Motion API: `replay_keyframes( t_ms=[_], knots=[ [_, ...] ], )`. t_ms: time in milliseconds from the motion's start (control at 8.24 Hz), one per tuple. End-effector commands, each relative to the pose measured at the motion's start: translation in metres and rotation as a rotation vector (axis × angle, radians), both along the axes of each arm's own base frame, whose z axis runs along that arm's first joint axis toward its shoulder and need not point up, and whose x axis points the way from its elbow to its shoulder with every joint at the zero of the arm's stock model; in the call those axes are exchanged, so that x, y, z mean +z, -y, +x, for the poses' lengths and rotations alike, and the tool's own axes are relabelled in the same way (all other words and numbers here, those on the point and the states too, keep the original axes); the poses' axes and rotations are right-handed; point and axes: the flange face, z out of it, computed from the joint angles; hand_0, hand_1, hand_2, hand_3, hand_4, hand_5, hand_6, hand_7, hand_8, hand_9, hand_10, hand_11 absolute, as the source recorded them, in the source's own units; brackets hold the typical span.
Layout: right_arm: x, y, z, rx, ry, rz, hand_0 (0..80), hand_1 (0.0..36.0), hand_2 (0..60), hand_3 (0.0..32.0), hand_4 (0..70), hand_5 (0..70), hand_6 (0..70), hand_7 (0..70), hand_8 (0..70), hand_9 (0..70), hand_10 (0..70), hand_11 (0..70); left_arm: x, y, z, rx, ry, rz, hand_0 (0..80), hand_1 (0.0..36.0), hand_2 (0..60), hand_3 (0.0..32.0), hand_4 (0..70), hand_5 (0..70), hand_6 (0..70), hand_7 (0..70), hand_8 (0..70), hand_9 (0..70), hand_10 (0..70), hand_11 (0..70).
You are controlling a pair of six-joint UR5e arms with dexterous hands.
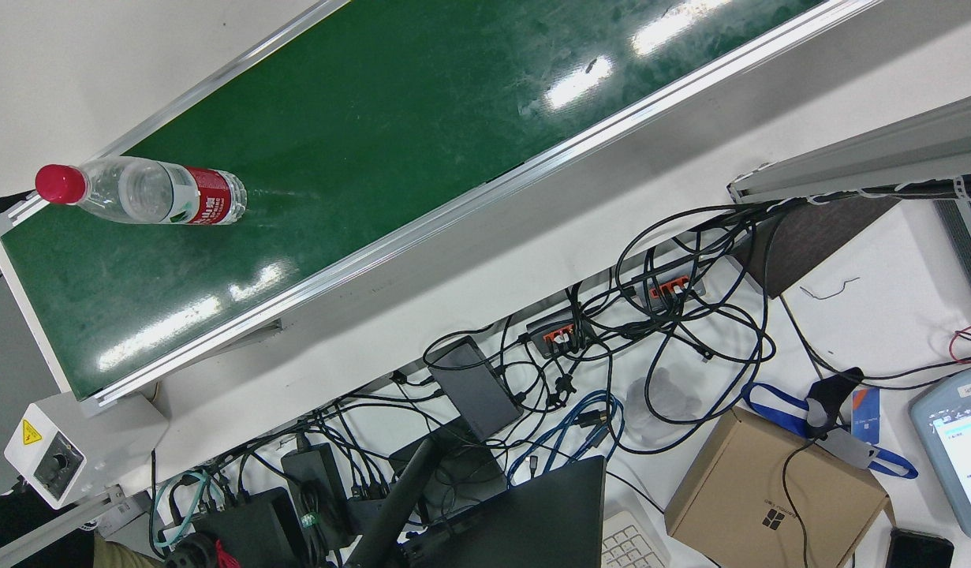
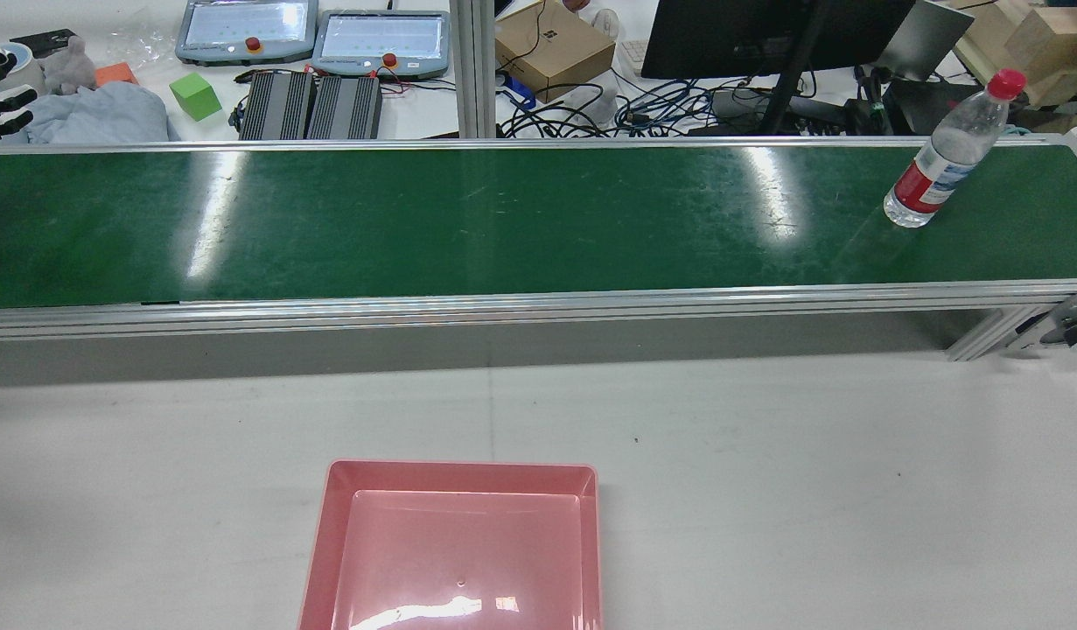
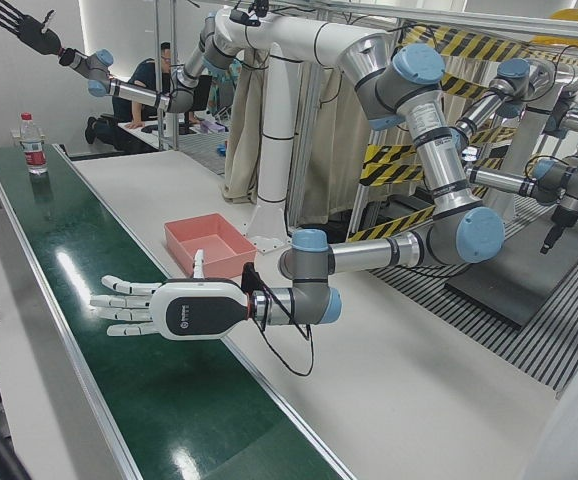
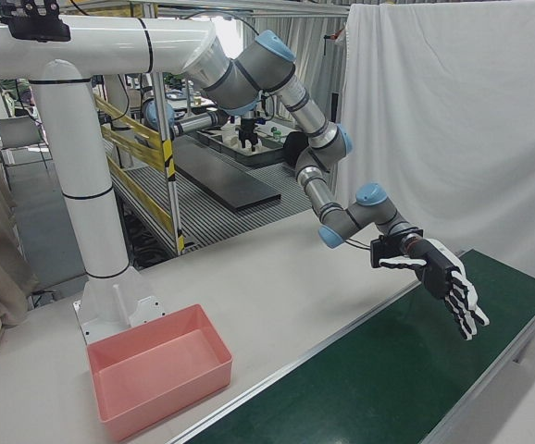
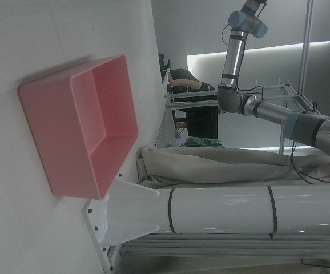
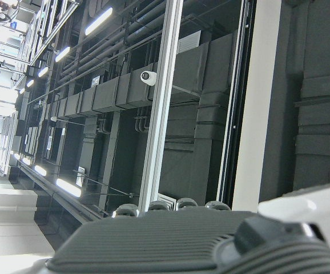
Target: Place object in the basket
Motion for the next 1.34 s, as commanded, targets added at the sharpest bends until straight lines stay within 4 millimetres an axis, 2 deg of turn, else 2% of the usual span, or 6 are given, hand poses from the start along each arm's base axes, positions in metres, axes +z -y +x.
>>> replay_keyframes(
  t_ms=[0,364,486,1214],
  knots=[
    [0.0,0.0,0.0,0.0,0.0,0.0,0.0,0.0,0.0,0.0,0.0,0.0,0.0,0.0,0.0,0.0,0.0,0.0,0.0005,-0.0004,0.0,0.0,0.001,-0.001,58.3,4.6,0.0,7.6,1.8,22.9,6.3,3.7,9.5,11.9,5.4,9.4],
    [0.0002,-0.0001,0.0,0.0,0.001,-0.001,0.0,0.0,0.0,0.0,0.0,0.0,0.0,0.0,0.0,0.0,0.0,0.0,0.0021,-0.0009,-0.0002,0.0,0.002,-0.003,57.7,4.3,0.0,7.4,1.8,23.2,6.3,3.7,9.7,12.3,5.9,10.1],
    [0.0002,-0.0001,0.0,0.0,0.001,-0.001,0.0,0.0,0.0,0.0,0.0,0.0,0.0,0.0,0.0,0.0,0.0,0.0,-0.0003,0.0,0.0011,0.002,0.0,0.001,57.6,4.2,0.0,6.4,5.4,23.4,7.5,4.5,12.0,13.4,6.3,10.5],
    [0.0,0.0,0.0,0.0,0.0,0.0,0.0,0.0,0.0,0.0,0.0,0.0,0.0,0.0,0.0,0.0,0.0,0.0,-0.0058,-0.0005,-0.0005,0.007,-0.015,0.012,57.7,4.4,0.0,6.8,4.9,23.8,7.2,4.5,11.6,12.7,6.4,10.6]
  ],
)
